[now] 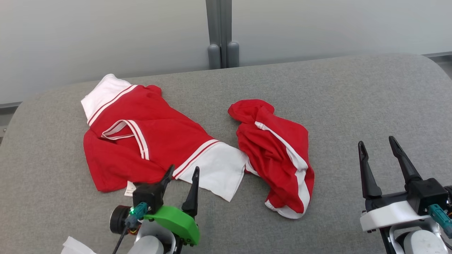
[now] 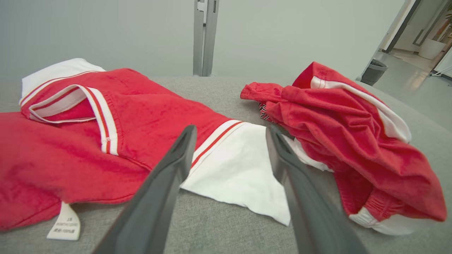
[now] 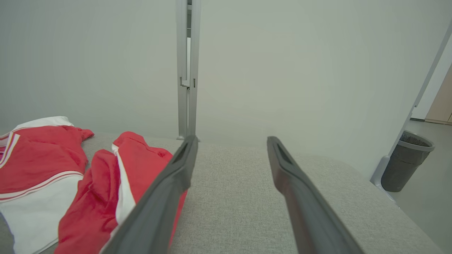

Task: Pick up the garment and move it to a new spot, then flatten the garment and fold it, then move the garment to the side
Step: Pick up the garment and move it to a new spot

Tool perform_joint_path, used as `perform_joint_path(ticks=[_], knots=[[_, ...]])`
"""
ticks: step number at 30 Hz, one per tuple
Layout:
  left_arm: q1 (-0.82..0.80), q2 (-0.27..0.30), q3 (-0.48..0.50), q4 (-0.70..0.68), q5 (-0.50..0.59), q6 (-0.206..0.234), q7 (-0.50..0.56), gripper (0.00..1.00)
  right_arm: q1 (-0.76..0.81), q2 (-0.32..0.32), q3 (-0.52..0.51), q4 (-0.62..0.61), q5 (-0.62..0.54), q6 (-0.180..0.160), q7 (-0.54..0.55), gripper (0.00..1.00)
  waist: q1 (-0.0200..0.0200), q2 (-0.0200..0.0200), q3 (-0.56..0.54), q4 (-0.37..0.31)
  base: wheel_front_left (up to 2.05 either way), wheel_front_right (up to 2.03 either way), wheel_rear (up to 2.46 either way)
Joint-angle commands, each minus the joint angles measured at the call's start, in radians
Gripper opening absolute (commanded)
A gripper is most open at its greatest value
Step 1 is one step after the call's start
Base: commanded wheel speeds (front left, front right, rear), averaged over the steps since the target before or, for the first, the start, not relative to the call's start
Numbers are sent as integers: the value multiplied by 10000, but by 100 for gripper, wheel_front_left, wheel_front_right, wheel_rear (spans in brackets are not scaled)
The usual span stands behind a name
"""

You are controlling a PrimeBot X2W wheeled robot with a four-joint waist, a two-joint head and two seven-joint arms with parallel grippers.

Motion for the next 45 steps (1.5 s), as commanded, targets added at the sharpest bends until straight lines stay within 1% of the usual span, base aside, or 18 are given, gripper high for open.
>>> perform_joint_path(ticks=[1, 4, 10, 15, 17, 20, 23, 26, 32, 33, 34, 35, 37, 40, 43, 45], knots=[[162, -48, 190, 97, 142, -75, -7, 100, 98, -33, 7, 5, 7, -14, -49, 100, 0, 0, -3, 51, 0, 0, 0], [125, -113, 677, 379, 235, -140, -6, 100, 42, -33, 56, -17, -1, -14, -49, 100, 0, 0, 60, 55, 0, 0, 0], [-654, -197, 1522, 1228, 199, -215, -6, 100, -215, -33, 177, -114, -86, -14, -49, 100, 0, 0, 535, -122, 0, 0, 0], [-1619, -279, 1893, 2625, -102, -369, -5, 100, -485, -33, 258, -183, -161, -14, -49, 100, 0, 0, 1164, -383, 0, 0, 0], [-2016, -313, 2019, 3221, -303, -304, 57, 100, -601, -35, 265, -209, -179, -14, -49, 100, 0, 0, 1404, -478, 0, 0, 0], [-2511, -366, 2150, 4020, -544, -283, 95, 100, -740, -32, 267, -224, -179, -14, -49, 100, 0, 0, 1723, -588, 0, 0, 0], [-2901, -391, 2219, 4723, -674, -91, 123, 100, -822, -32, 275, -205, -168, -14, -49, 100, 0, 0, 1920, -646, 0, 0, 0], [-3152, -428, 2279, 5211, -872, -8, 120, 100, -905, -33, 284, -216, -167, -14, -49, 100, 0, 0, 2046, -668, 0, 0, 0], [-3482, -495, 1968, 5781, -1054, -319, 112, 100, -990, -32, 350, -210, -180, -14, -49, 100, 0, 0, 2182, -643, 0, 0, 0], [-3555, -503, 1875, 5802, -1033, -388, 114, 62, -992, -33, 366, -194, -180, -14, -49, 100, 0, 0, 2185, -633, 0, 0, 0], [-3604, -508, 1808, 5798, -1061, -433, 107, 37, -998, -32, 384, -183, -177, -14, -49, 100, 0, 0, 2183, -628, 0, 0, 0], [-3677, -517, 1693, 5749, -1068, -464, 85, 0, -1013, -33, 403, -167, -172, -14, -49, 100, 0, 0, 2175, -623, 0, 0, 0], [-3828, -510, 1491, 5611, -939, -386, 39, 0, -1019, -33, 413, -140, -166, -14, -49, 100, 0, 0, 2131, -603, 0, 0, 0], [-4030, -495, 1397, 5380, -790, -123, -4, 0, -933, -33, 374, -84, -159, -14, -49, 100, 0, 0, 1977, -535, 0, 0, 0], [-4110, -430, 1550, 4817, -526, 109, -13, 0, -799, -33, 289, -34, -108, -14, -49, 100, 0, 0, 1753, -430, 0, 0, 0], [-4109, -267, 1646, 4442, -331, 140, -14, 0, -729, -32, 244, -16, -61, -14, -49, 100, 0, 0, 1587, -347, 0, 0, 0]])
